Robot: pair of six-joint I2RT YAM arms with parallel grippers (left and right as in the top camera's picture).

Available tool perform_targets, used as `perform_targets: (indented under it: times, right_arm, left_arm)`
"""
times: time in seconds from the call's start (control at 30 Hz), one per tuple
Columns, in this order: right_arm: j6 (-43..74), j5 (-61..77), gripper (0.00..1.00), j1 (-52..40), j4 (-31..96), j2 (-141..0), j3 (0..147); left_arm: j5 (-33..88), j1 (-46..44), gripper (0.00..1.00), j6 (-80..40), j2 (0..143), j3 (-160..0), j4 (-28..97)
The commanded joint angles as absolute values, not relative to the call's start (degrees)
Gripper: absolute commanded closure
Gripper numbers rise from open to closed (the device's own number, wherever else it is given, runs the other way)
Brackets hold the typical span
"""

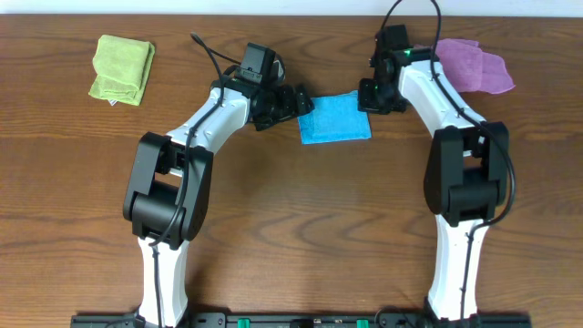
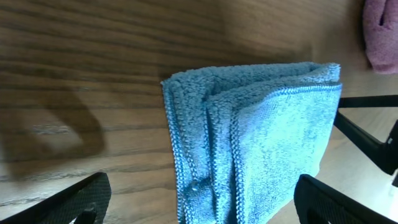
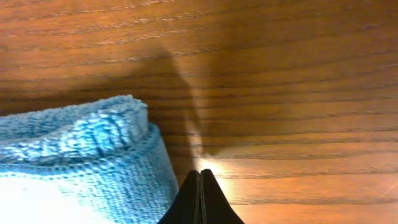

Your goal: Fold the cloth

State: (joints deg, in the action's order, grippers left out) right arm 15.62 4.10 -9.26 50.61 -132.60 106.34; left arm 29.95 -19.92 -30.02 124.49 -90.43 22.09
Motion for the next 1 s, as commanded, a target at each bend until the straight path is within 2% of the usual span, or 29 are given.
perform_targets:
  times: [0.0,0.33,0.63,0.7,0.8,0.97]
  right_arm:
    - [17.6,5.7,0.98,-10.0,50.3,-133.7,106.0]
    - [18.4,11.9,0.98,-11.8,49.2,-134.8,106.0]
    - [18.4,11.9,0.98,-13.2,48.9,-134.8,106.0]
    - [18.4,12.3,0.98,-13.2,49.2,-134.8,106.0]
    - [18.4,12.5,0.99,-13.2,50.3,-134.8,106.1]
    - [16.9,12.5,0.99,-12.4,55.8,-134.0,107.9]
  left_arm:
    - [31.4,-20.2,0.05,-30.5,125.8,-90.1,22.1]
    - [31.4,-20.5,0.05,-30.5,127.7,-90.1,22.7]
    - [34.6,-20.6,0.05,-31.4,130.2,-90.1,22.7]
    - [34.7,-20.6,0.46,-31.3,130.2,-90.1,22.7]
    - [35.7,-20.5,0.94,-31.3,130.2,-90.1,22.7]
    - [38.6,-18.2,0.94,-30.8,130.1,-90.3,21.7]
